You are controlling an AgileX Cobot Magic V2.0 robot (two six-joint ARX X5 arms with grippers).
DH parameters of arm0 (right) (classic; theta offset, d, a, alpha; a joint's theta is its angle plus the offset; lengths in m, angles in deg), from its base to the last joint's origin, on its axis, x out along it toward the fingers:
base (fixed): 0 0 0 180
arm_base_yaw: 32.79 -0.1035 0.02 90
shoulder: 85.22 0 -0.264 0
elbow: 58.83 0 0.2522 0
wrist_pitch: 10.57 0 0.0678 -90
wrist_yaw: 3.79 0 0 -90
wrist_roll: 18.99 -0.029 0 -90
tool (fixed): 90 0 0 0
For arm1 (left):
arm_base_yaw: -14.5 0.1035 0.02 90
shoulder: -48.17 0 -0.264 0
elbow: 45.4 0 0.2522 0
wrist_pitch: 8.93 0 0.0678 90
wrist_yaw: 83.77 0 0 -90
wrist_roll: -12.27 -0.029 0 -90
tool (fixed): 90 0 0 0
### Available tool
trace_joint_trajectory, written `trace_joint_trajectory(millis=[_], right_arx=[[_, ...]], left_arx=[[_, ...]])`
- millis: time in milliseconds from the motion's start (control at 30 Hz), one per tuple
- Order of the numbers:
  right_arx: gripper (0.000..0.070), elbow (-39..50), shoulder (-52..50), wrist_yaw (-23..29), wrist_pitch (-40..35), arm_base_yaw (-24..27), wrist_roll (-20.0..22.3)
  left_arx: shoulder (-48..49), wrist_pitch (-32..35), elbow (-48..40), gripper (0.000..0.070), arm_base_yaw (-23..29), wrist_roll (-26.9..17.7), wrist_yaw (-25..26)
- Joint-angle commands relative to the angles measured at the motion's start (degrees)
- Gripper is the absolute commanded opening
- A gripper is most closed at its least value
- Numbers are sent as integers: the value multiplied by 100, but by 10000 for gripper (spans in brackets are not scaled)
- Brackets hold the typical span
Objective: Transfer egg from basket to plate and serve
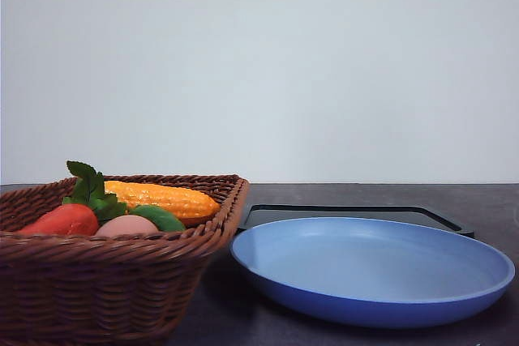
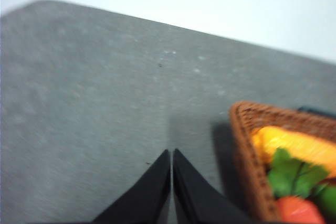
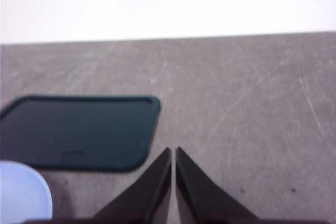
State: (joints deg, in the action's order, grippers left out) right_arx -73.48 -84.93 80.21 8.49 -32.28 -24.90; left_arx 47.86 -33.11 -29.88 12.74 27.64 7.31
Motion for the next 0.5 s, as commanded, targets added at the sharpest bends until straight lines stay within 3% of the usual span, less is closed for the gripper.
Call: trace_joint_trajectory(millis=[0, 233, 367, 467], right_arx=[[0, 37, -9, 0, -208, 0, -144], [0, 35, -9, 0, -398, 0, -481], [0, 25, -9, -60, -402, 0, -1161], [0, -59, -7, -118, -360, 0, -1338]], left_arx=[[7, 4, -160, 0, 2, 953, 59], [7, -7, -159, 0, 4, 1034, 69], [7, 25, -125, 0, 4, 1132, 267], [4, -102, 12, 0, 4, 1132, 381]])
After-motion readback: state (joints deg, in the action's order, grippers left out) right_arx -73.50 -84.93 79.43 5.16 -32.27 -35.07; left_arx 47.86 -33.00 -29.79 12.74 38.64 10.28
